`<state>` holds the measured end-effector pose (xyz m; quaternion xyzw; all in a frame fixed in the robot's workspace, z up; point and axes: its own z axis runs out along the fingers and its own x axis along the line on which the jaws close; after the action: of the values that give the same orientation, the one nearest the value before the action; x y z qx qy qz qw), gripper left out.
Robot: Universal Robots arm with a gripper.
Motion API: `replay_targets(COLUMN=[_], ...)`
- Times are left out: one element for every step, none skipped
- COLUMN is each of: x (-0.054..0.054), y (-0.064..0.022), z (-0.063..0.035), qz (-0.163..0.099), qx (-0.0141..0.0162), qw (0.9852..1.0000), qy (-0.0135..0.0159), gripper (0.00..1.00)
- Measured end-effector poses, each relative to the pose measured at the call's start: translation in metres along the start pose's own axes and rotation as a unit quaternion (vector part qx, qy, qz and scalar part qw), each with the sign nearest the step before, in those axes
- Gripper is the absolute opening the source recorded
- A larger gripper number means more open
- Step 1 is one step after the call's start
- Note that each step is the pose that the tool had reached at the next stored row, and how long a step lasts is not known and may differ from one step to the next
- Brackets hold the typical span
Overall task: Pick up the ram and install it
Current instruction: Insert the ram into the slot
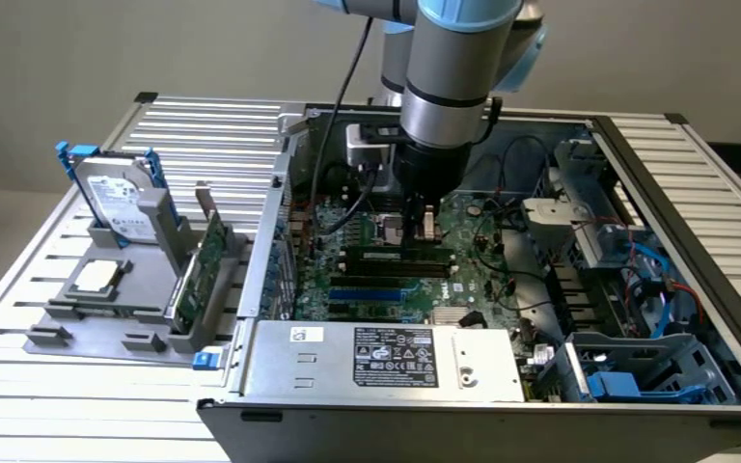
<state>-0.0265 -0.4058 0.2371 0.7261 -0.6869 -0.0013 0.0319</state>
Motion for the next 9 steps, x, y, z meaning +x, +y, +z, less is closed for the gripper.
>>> replay_targets(x=[-0.0001, -0.0001, -0.0001, -0.0002, -0.0003, -0.0003, -0.0004, -0.0004, -0.0004], y=[0.0006, 0.0013, 0.0019, 0.0027, 0.0031, 0.0032, 0.0032, 0.0031, 0.0031], z=[0.0002, 0.0003, 0.0004, 0.0007, 0.001, 0.0014, 0.0018, 0.0024, 0.0028], qz=[0.0, 0.0, 0.0, 0.0, 0.0, 0.0, 0.0, 0.0, 0.0], qx=[0.0025, 0.0047, 0.0055, 0.0059, 0.0062, 0.0063, 0.0064, 0.0066, 0.0067], qw=[1.0, 1.0, 1.0, 1.0, 1.0, 1.0, 1.0, 1.0, 1.0], qy=[0.0002, 0.0004, 0.0008, 0.001, 0.001, 0.001, 0.001, 0.001, 0.001], gripper=[0.14, 0.14, 0.14, 0.14, 0.14, 0.14, 0.14, 0.14, 0.14])
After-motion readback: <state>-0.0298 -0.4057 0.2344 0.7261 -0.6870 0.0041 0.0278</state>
